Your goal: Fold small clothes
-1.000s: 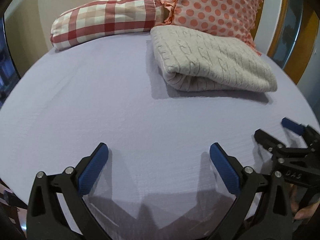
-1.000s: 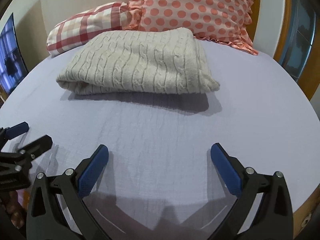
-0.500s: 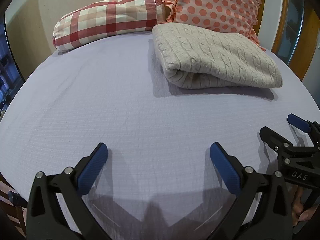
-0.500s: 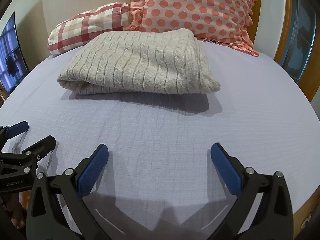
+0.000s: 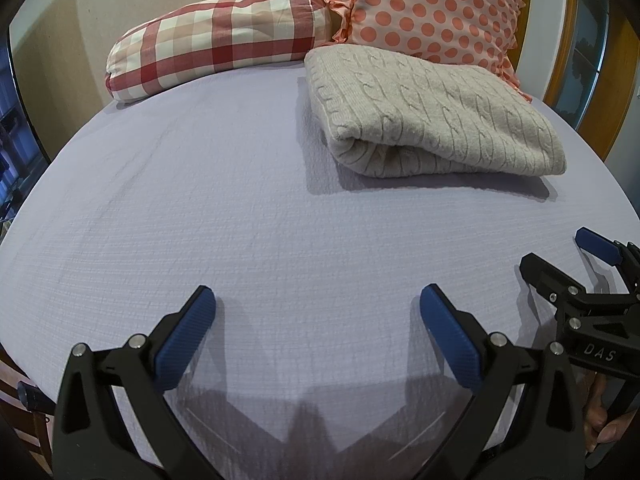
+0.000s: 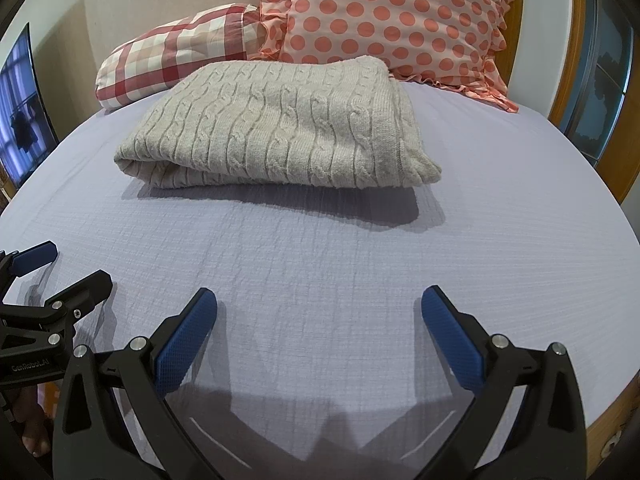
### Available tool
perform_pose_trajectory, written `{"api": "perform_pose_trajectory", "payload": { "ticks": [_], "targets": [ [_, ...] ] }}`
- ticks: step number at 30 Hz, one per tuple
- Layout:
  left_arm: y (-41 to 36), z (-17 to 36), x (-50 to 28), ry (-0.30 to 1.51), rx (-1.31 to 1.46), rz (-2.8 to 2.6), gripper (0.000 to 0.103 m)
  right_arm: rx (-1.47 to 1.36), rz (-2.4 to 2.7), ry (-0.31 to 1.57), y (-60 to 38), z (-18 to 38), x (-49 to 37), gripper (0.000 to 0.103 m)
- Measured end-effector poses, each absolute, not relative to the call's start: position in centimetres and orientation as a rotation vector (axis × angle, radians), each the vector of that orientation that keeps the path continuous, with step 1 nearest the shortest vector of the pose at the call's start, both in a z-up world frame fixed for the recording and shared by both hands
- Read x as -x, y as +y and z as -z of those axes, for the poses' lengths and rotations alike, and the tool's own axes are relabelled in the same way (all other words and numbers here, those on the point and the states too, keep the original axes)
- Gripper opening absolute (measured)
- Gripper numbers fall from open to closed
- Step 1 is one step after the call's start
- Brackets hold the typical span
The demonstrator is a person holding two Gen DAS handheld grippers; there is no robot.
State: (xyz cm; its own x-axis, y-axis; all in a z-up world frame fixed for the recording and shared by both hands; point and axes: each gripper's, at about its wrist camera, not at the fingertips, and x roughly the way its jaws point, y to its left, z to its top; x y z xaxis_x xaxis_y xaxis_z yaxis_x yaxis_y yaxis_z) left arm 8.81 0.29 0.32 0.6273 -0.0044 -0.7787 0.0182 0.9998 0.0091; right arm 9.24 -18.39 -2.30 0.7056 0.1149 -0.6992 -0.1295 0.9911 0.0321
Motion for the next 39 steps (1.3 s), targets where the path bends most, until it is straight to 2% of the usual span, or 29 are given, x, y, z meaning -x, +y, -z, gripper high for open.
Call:
{"api": "perform_pose_trajectory", "payload": {
  "ticks": [39],
  "targets": [
    [0.65,-0.17,-8.58,0.900,-0.020,0.024,0.101,0.021,-0.137,0.777,-18.41,2.28,-9.22,0.102]
  ]
}}
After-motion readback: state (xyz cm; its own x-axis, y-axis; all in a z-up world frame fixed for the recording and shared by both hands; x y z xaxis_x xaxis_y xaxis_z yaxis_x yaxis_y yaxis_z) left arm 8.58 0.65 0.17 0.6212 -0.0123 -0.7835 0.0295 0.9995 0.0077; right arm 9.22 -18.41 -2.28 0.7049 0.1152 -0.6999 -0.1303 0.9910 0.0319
